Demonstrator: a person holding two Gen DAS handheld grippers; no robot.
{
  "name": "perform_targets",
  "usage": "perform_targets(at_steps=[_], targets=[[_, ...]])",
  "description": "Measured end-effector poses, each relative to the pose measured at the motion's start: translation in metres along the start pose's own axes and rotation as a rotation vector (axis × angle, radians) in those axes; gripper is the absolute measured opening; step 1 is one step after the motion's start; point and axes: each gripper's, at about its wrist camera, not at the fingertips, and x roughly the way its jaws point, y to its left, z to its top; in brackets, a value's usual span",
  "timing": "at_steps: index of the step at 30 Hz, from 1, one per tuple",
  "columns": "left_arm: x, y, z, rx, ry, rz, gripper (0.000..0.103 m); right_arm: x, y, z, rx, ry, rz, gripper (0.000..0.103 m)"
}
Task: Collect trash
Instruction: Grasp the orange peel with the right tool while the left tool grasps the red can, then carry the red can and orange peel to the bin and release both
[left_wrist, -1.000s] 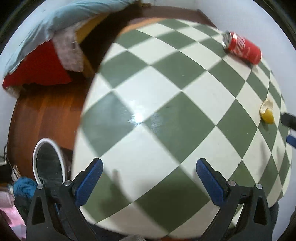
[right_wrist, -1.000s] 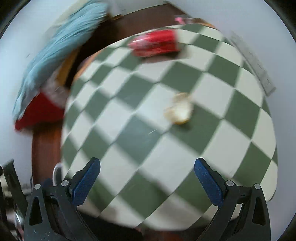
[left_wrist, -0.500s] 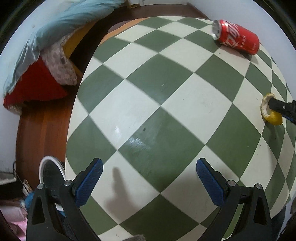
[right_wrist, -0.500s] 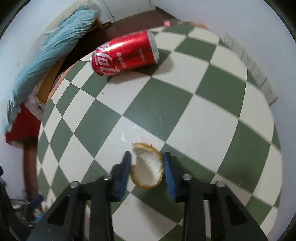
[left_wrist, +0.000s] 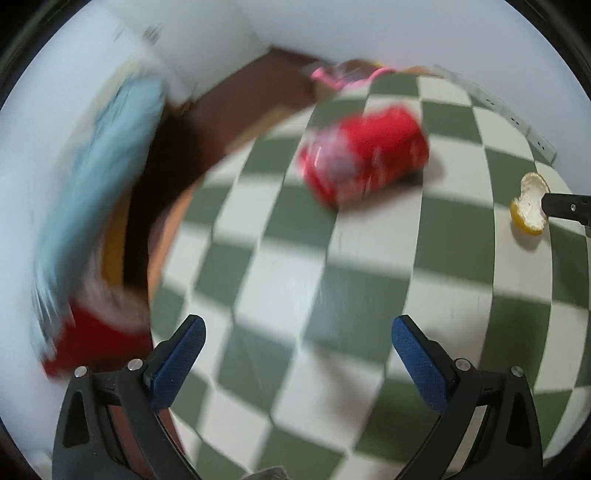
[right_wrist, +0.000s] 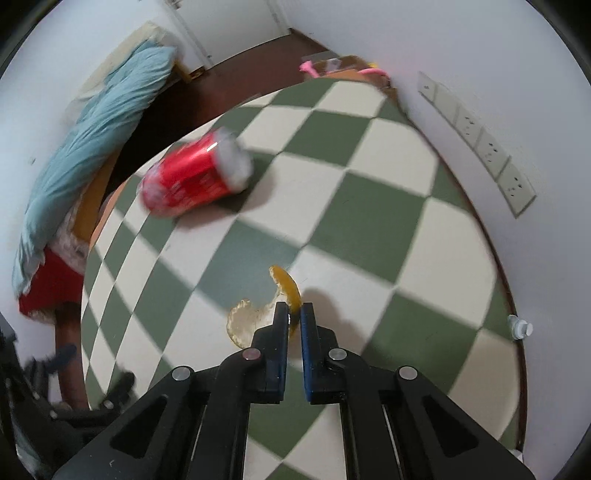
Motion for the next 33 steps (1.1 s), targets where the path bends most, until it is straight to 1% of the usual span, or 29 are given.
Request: perform_targets(at_steps=[1, 3, 4, 5, 7, 8, 10, 12, 14, 16, 19, 21, 22, 23, 24, 26, 28, 32, 33], targets=[[0.001, -0.006, 0.020, 0.067, -0.016, 0.016, 0.103, -0.001, -0.009, 0.007, 0.021, -0.002, -0.001, 0.007], [0.005, -0.014, 0.040, 0.158, -0.039, 0.040, 0.103, -0.001, -0.024, 0.020, 0.065, -0.002, 0.000, 0.007], [0.009, -0.023, 0.055, 0.235, -0.047, 0.062, 0.103, 0.000, -0.032, 0.027, 0.085, 0.005, 0.000, 0.007], [0.015, -0.026, 0.066, 0.286, -0.051, 0.075, 0.103, 0.002, -0.039, 0.033, 0.103, 0.011, -0.001, 0.007], [0.024, -0.033, 0.080, 0.357, -0.044, 0.093, 0.103, 0.009, -0.050, 0.048, 0.131, 0.033, -0.002, 0.007], [0.031, -0.038, 0.090, 0.401, -0.028, 0.076, 0.103, 0.012, -0.055, 0.054, 0.144, 0.039, -0.006, 0.007], [0.046, -0.041, 0.101, 0.446, 0.012, 0.050, 0.103, 0.017, -0.061, 0.067, 0.144, 0.055, -0.017, 0.007], [0.055, -0.048, 0.109, 0.497, 0.028, 0.040, 0.102, 0.020, -0.063, 0.076, 0.136, 0.067, -0.027, 0.007], [0.063, -0.050, 0.111, 0.538, 0.043, 0.018, 0.102, 0.025, -0.065, 0.083, 0.137, 0.078, -0.032, 0.007], [0.068, -0.060, 0.113, 0.580, 0.077, -0.020, 0.102, 0.028, -0.070, 0.087, 0.149, 0.088, -0.027, 0.007], [0.076, -0.064, 0.112, 0.632, 0.068, 0.026, 0.102, 0.033, -0.078, 0.089, 0.164, 0.100, -0.018, 0.007], [0.081, -0.061, 0.117, 0.635, 0.061, 0.032, 0.097, 0.036, -0.081, 0.087, 0.174, 0.110, -0.010, 0.007], [0.080, -0.059, 0.118, 0.625, 0.056, 0.024, 0.090, 0.037, -0.083, 0.086, 0.178, 0.113, -0.007, 0.007], [0.079, -0.056, 0.121, 0.615, 0.042, 0.038, 0.076, 0.037, -0.084, 0.085, 0.181, 0.114, -0.003, 0.007], [0.080, -0.051, 0.123, 0.608, 0.040, 0.047, 0.074, 0.036, -0.084, 0.084, 0.183, 0.115, 0.001, 0.007], [0.081, -0.044, 0.130, 0.588, 0.068, -0.005, 0.073, 0.035, -0.085, 0.083, 0.185, 0.117, 0.008, 0.007], [0.084, -0.040, 0.133, 0.577, 0.076, -0.019, 0.072, 0.035, -0.082, 0.083, 0.173, 0.117, 0.006, 0.007], [0.083, -0.030, 0.137, 0.483, 0.093, -0.089, 0.072, 0.035, -0.079, 0.086, 0.169, 0.120, 0.012, 0.007], [0.081, -0.026, 0.136, 0.445, 0.092, -0.110, 0.072, 0.035, -0.078, 0.086, 0.168, 0.120, 0.016, 0.007]])
